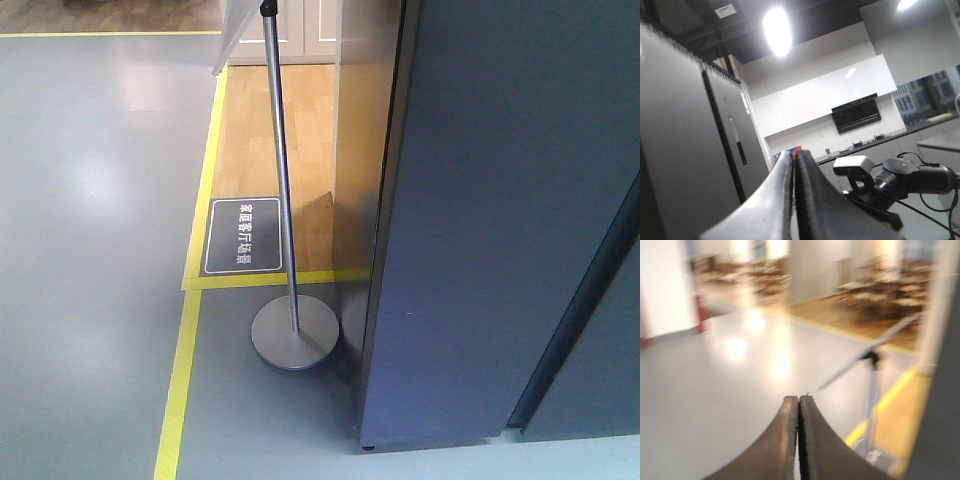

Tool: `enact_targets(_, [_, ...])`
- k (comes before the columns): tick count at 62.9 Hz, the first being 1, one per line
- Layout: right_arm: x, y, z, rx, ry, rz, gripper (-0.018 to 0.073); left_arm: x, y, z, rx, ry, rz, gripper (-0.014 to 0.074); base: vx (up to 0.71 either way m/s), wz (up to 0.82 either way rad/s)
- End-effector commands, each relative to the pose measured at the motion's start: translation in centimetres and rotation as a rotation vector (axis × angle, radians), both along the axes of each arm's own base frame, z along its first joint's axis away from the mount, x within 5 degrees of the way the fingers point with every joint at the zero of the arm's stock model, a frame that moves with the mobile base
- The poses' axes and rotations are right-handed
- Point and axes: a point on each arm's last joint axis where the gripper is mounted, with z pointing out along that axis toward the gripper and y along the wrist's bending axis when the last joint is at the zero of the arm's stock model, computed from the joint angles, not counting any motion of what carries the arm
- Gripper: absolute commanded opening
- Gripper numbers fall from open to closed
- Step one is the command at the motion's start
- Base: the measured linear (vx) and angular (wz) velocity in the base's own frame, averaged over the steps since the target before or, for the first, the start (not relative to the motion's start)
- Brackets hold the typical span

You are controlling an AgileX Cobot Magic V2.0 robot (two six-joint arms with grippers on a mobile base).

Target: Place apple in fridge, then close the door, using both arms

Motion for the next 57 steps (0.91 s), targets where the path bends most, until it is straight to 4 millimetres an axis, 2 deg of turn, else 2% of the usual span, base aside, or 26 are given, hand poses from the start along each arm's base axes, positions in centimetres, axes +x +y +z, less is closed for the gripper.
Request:
enact_targets(1, [-4.0,0.7,2.1,-0.007,-0.034,0.121,-0.0006,-8.7,-0.9,3.2,0.101,-0.215,-0.084,-0.0008,0.0,0.0])
enact_targets(10, [-7.4,1.1,2.8,-0.043,-0.042,0.192,-0.0006,-14.2,-1.8,5.2,0.151,-0.323,-0.022,-0.0008,0.0,0.0])
enact_targets(17, [-10.2,0.9,3.7,-0.077,-0.092,0.17,-0.0006,-18.4,-2.5,6.2,0.178,-0.402,0.007,-0.0008,0.0,0.0])
enact_targets(23, [-12.3,0.7,4.1,-0.111,-0.128,0.141,-0.0005,-21.0,-3.1,6.7,0.211,-0.451,0.061,-0.0008,0.0,0.0])
enact_targets(29, [-14.1,0.6,3.5,-0.103,-0.148,0.115,-0.0005,-23.3,-3.7,7.0,0.252,-0.496,0.144,-0.0008,0.0,0.0])
enact_targets(38, [-14.9,0.0,-0.1,-0.073,-0.138,0.012,-0.0005,-24.7,-4.2,7.1,0.331,-0.527,0.343,-0.0008,0.0,0.0])
enact_targets(45, [-15.0,-0.6,-4.4,-0.041,-0.079,-0.08,-0.0005,-24.9,-4.2,7.1,0.388,-0.531,0.506,-0.0008,0.0,0.0])
enact_targets(48, [-15.2,-0.9,-6.4,-0.034,-0.055,-0.122,-0.0005,-24.5,-3.9,7.1,0.414,-0.522,0.582,-0.0008,0.0,0.0])
enact_targets(52, [-15.3,-1.3,-9.0,-0.023,-0.021,-0.169,-0.0005,-24.5,-3.9,7.1,0.416,-0.518,0.585,-0.0008,0.0,0.0])
enact_targets(57, [-15.5,-1.6,-11.8,-0.009,0.017,-0.215,-0.0005,-23.3,-3.6,7.1,0.424,-0.477,0.592,-0.0008,0.0,0.0])
